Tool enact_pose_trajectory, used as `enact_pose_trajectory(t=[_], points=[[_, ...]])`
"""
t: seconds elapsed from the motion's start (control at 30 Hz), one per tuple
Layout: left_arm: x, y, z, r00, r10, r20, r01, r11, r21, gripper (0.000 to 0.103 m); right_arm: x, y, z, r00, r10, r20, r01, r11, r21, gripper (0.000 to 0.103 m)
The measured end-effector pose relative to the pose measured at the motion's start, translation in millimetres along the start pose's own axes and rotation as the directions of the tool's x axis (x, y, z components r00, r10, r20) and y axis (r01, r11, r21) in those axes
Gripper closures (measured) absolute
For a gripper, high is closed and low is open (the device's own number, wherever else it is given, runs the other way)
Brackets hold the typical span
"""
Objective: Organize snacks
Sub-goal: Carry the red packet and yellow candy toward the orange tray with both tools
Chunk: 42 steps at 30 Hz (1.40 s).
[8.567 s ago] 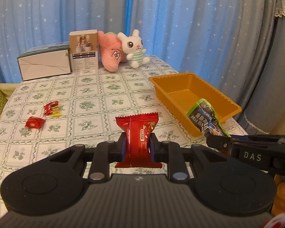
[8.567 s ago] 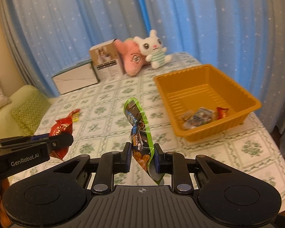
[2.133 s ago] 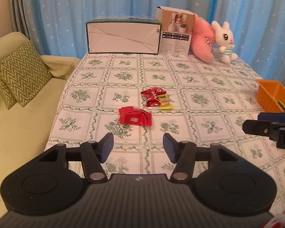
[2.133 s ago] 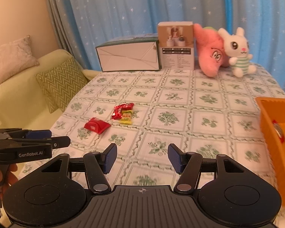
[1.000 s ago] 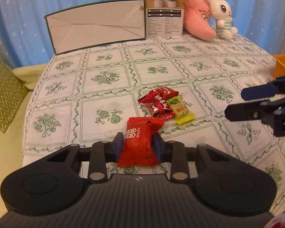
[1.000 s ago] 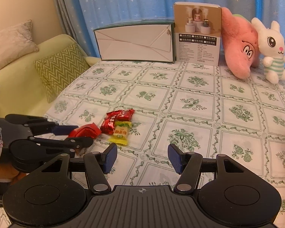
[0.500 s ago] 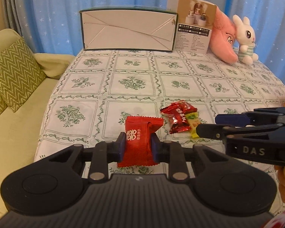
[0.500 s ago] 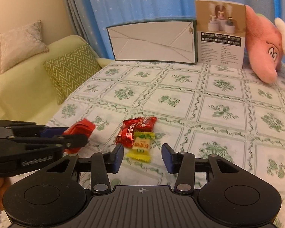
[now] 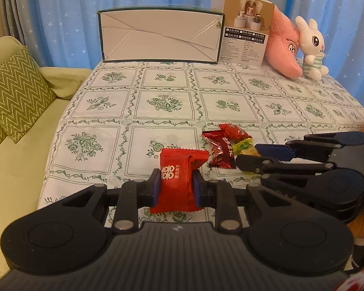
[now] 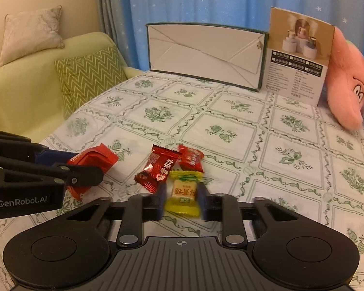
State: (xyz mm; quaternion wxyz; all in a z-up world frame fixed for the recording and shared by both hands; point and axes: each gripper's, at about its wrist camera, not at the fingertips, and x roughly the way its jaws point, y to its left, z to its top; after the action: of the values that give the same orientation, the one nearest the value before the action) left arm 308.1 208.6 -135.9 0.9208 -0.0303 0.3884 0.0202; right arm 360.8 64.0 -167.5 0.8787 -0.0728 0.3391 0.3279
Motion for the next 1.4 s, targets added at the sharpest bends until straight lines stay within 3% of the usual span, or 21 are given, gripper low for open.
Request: enact_pose_trajectory(t=[0.33, 0.53, 1.0, 1.4], points=[[-9.3, -14.1, -3.6, 1.0, -0.01, 0.002, 0.01, 1.0, 0.009, 0.079, -29.6, -20.0, -4.5, 0.999, -0.04, -0.018, 0.041, 0.998, 0.055, 0.081], [-32.1, -36.3, -7.3, 0.999, -0.037, 0.037, 0.037, 0.999, -0.001, 0.079, -72.8, -31.7, -13.4, 0.998, -0.059, -0.014, 0.061, 0.987, 0.15, 0.081], [-127.1, -100.0, -51.5, 0.994, -0.047, 0.1, 0.057, 0.994, -0.096, 0.079, -196.3, -33.2, -67.1, 0.992, -0.128, 0.01, 0.121, 0.955, 0.271, 0.081], [-200.2, -149.9, -77.1, 0.99, -0.071, 0.121, 0.079, 0.995, -0.065, 0.079, -292.7, -21.5, -103.1, 0.981, -0.189, 0.045, 0.163, 0.926, 0.339, 0.081]])
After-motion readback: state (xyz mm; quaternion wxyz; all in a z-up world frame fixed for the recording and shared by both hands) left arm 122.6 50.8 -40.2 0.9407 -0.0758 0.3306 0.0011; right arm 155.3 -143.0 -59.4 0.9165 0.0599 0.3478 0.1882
